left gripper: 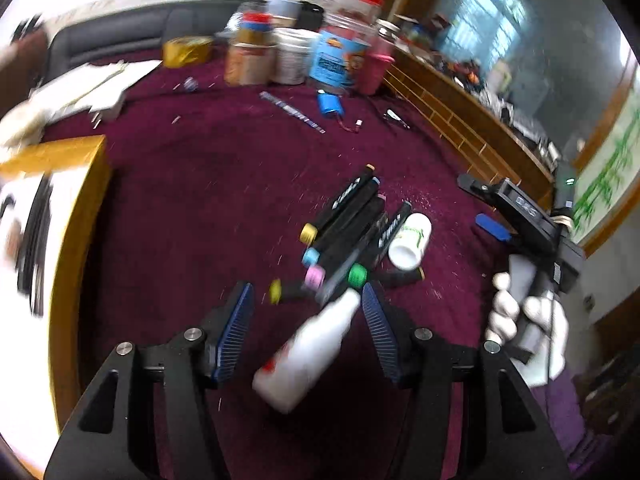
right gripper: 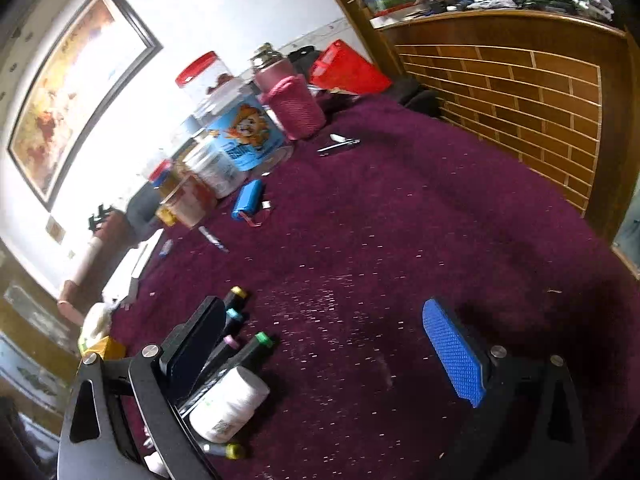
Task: Organize rigid objects
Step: 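Grasp a yellow-capped black marker with the left gripper while the right gripper grasps a white QR-label bottle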
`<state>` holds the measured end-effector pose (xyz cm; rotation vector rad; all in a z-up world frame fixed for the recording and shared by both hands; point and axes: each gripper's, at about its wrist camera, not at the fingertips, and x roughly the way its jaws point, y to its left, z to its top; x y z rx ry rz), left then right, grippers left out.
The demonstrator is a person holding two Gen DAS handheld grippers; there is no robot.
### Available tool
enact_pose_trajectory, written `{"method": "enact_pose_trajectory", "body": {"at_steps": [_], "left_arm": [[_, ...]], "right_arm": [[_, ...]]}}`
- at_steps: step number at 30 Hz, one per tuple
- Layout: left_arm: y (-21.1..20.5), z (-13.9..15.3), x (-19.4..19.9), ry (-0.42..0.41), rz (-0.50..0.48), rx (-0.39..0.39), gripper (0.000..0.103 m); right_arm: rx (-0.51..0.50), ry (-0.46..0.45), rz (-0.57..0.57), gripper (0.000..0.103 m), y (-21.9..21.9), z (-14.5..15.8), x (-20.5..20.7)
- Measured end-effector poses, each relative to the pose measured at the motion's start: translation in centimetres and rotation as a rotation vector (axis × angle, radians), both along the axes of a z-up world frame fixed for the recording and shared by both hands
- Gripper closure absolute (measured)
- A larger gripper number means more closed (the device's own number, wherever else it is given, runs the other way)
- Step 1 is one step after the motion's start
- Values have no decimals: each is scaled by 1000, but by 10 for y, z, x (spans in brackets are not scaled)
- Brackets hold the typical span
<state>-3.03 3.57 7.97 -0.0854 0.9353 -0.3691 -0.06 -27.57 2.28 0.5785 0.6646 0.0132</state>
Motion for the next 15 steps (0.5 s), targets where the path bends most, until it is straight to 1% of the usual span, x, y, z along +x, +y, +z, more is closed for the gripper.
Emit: {"method": "enact_pose_trajectory", "body": {"at_steps": [1,4,6,7,9,11,12,13,15], "left_arm": [[-9,0,12,-20,-16,28,48],[-24,-4,41,-55,-55,69,48],[-37,-12,62,-55,-84,128,49],[-46,-17,72,-48,-117,159,49],[-57,-23,79,-52,-163,187,49],[-67,-30,87,-50,-188,243,51],[-67,-33,90,-46,-186,257,52],[-66,-35,92,-38,-183,251,52],[-60,-38,97,-7,-171,219,52]], "right_arm": [[-8,-4,8,6,2,1,-1],[-9,-5,49,6,7,-2,0],[-9,-5,63,6,8,-4,-1],[-8,-3,65,6,8,-4,-1],[2,3,62,6,6,-6,-1],[19,11,60,6,3,-9,1],[25,15,59,6,3,-10,1],[31,20,61,6,2,-11,2],[43,28,65,6,1,-13,2]]}}
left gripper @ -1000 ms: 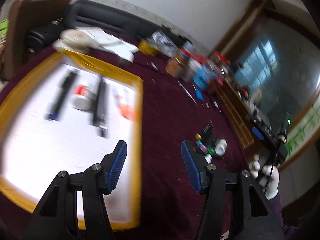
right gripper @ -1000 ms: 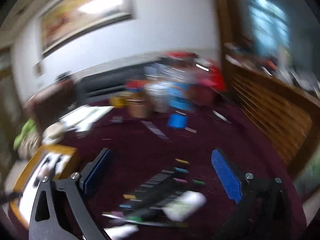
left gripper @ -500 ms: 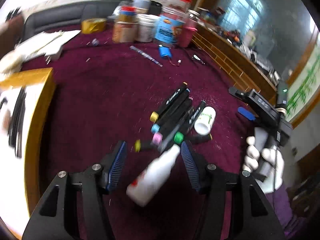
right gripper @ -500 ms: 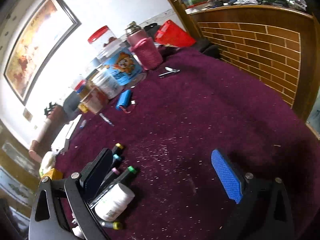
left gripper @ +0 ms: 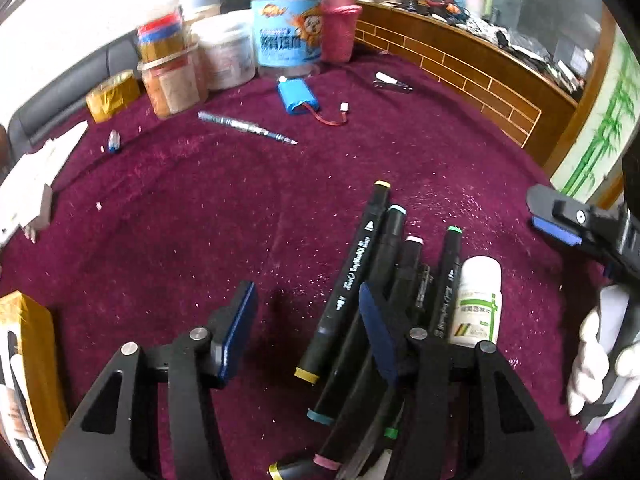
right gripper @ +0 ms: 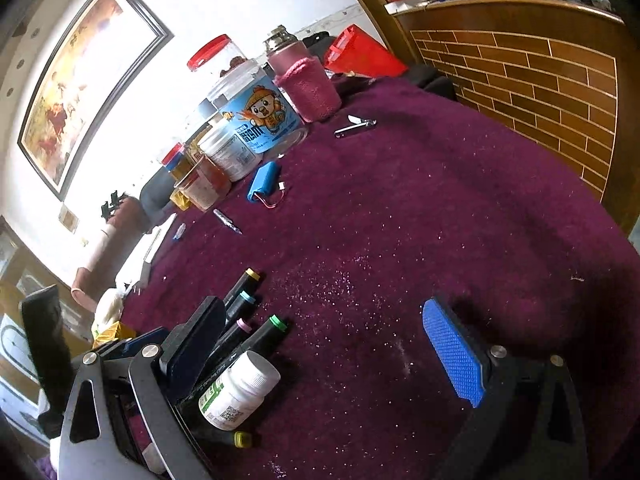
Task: Organize rigid objects
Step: 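Grasp a yellow-capped black marker with the left gripper while the right gripper grasps a white QR-label bottle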
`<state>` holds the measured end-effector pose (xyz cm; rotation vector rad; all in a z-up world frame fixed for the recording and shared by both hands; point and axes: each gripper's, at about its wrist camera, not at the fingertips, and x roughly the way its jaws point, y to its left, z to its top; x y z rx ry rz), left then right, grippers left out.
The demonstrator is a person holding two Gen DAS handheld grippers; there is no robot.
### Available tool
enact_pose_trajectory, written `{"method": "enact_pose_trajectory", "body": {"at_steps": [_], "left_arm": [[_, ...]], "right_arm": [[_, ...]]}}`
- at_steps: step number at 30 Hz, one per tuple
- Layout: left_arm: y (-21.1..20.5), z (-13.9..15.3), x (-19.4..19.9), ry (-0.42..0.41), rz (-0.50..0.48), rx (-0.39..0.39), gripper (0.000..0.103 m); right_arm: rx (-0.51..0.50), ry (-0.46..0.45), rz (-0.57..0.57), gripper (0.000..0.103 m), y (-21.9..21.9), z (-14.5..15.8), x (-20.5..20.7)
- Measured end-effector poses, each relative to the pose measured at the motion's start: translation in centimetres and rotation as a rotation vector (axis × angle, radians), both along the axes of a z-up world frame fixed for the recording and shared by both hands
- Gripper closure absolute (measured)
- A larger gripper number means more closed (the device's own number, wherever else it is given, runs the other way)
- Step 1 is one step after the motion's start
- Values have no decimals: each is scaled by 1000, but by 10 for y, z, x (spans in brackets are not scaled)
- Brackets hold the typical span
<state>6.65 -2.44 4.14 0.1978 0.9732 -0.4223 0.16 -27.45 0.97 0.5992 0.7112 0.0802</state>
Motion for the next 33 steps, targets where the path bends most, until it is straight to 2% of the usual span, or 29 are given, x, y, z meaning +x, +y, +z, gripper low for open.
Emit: {"method": "enact_pose_trajectory", "body": {"at_steps": [4,7,11,15,16,20,23,24,26,33], "left_arm": [[4,-2,4,23,-4,4,52],[-4,-1,4,16,-35,50,52],[-19,-1,11,28,-63,128,52],[-41,-11,16,23,-92,270,54],[-43,-13,18,23,-91,280,54],[-36,-18,29,71,-63,188,57],[-40,-20,24,72,-84,143,83],[-43,-21,21,60,-92,150,89],[-45,-20,18,53,-92,137,91],[-15,4,14,63,-15,-38,91]], "right_arm": [[2,9,13,6,2,-1,1],[-5,10,17,6,4,-1,0],[1,15,8,6,2,-1,0],[13,29,1,6,-1,-4,1],[16,32,0,6,-2,-5,1],[22,36,0,6,-3,-5,1],[20,46,12,6,0,-6,3],[18,49,15,6,0,-7,4],[15,56,17,6,1,-8,5],[6,59,11,6,0,-9,5]]}}
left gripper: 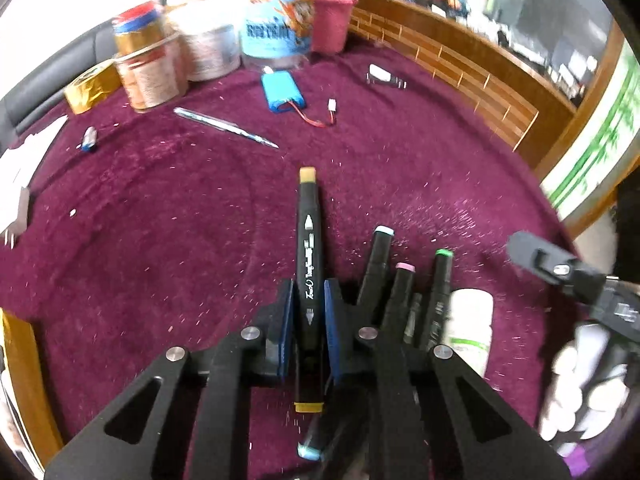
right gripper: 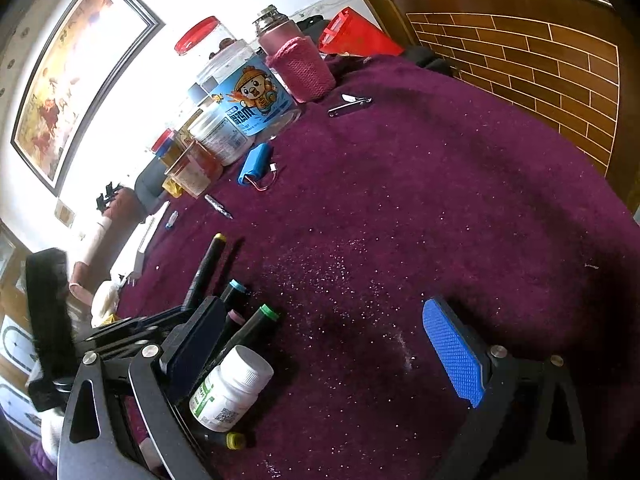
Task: Organize rigid objects
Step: 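Grasp a yellow-capped black marker with the left gripper while the right gripper grasps a white QR-label bottle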
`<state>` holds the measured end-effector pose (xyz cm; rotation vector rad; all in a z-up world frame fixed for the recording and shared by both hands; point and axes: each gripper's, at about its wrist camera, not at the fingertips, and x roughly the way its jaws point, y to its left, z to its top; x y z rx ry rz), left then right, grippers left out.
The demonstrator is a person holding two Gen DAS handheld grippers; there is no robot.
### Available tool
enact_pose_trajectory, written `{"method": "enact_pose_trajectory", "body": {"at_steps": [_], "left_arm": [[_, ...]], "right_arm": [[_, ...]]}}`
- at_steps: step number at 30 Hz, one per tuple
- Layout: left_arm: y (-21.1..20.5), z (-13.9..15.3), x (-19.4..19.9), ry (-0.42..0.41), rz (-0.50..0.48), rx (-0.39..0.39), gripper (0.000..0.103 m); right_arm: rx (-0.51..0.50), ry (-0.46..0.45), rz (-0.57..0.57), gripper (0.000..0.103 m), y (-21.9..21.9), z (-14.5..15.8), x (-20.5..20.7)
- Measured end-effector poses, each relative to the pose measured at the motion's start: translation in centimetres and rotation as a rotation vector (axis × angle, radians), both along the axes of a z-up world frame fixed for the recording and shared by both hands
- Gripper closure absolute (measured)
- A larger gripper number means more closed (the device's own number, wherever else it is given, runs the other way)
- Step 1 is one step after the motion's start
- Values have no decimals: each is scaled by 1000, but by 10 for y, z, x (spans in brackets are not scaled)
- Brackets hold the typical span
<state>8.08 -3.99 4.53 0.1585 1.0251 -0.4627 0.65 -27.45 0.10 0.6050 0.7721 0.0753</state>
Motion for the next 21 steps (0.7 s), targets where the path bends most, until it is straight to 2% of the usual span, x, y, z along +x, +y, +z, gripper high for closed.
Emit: {"method": "enact_pose_trajectory", "body": {"at_steps": [5,10,18,21], "left_arm": [[34,30,-32,-54,37,-112,91],[85,50,-76,-101,126,-231,91],[153,64,-137,-151,259,-397,91],[162,66,-147,-179,272,-394,91]], "right_arm": [[-18,1,4,6,2,0,0],[-47,4,8,6,6,0,1],[-47,15,7,6,5,1,1],[-15,47,59,6,14,5,-3]]}}
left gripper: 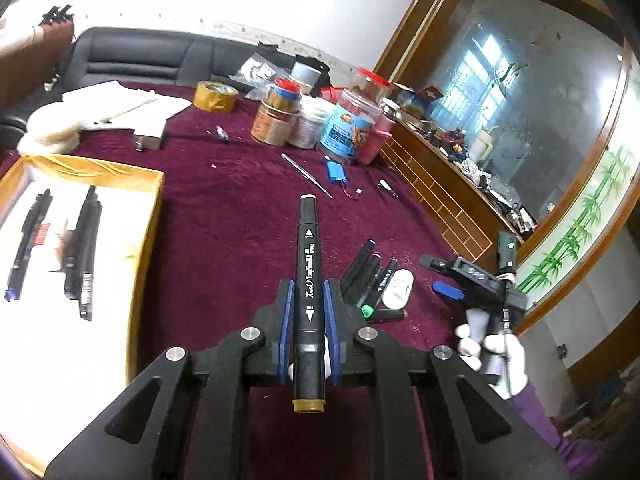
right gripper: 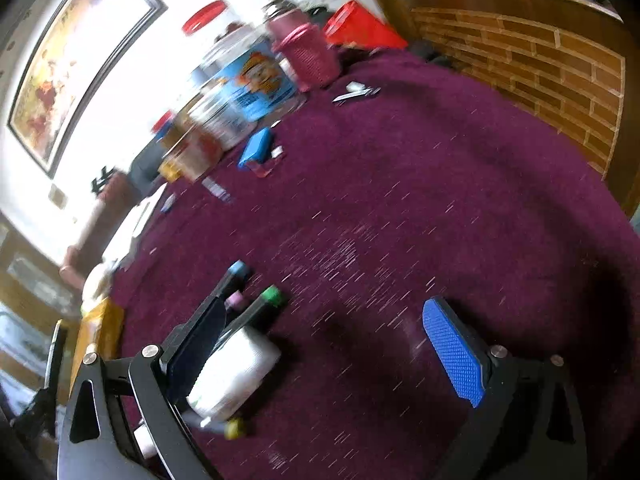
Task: Organize rigid objects
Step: 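Grasp a yellow-capped black marker with the left gripper while the right gripper grasps a white QR-label bottle, then lower the marker and bottle into the white tray and open both grippers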
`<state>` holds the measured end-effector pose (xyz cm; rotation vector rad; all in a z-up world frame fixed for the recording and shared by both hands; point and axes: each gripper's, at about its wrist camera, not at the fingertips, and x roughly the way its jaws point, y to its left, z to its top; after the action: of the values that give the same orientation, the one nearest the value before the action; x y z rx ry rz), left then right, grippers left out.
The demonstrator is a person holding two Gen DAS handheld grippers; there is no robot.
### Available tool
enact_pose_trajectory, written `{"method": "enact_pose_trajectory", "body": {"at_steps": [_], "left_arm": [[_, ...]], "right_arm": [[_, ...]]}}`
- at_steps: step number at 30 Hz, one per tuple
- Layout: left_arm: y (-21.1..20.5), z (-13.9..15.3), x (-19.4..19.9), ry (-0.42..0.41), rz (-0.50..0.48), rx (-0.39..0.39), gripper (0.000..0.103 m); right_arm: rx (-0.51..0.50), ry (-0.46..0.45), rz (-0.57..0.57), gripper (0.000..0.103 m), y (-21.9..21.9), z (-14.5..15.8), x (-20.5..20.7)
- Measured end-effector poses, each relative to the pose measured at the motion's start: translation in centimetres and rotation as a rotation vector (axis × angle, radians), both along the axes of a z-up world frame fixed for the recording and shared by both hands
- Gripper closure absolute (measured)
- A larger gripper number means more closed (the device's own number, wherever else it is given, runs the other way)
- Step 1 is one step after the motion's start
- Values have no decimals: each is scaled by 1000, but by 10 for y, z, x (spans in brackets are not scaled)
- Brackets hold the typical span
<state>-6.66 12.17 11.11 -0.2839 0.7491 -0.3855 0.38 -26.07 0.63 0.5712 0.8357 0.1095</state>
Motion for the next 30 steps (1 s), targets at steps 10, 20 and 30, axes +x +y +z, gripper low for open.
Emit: {"method": "enact_pose_trajectory", "body": {"at_steps": [10,20,30], "left_arm": [[22,-9,-9,-13,11,-45,91],[90,-6,-28,-37,150,-72,91],[159,-1,-53,-60,248,-182,90]], "right_arm": [[-93,121,73,32,53,1,0],[-205,127,143,69,92,5,1],[-74,19,158,70,88,37,-25]]}}
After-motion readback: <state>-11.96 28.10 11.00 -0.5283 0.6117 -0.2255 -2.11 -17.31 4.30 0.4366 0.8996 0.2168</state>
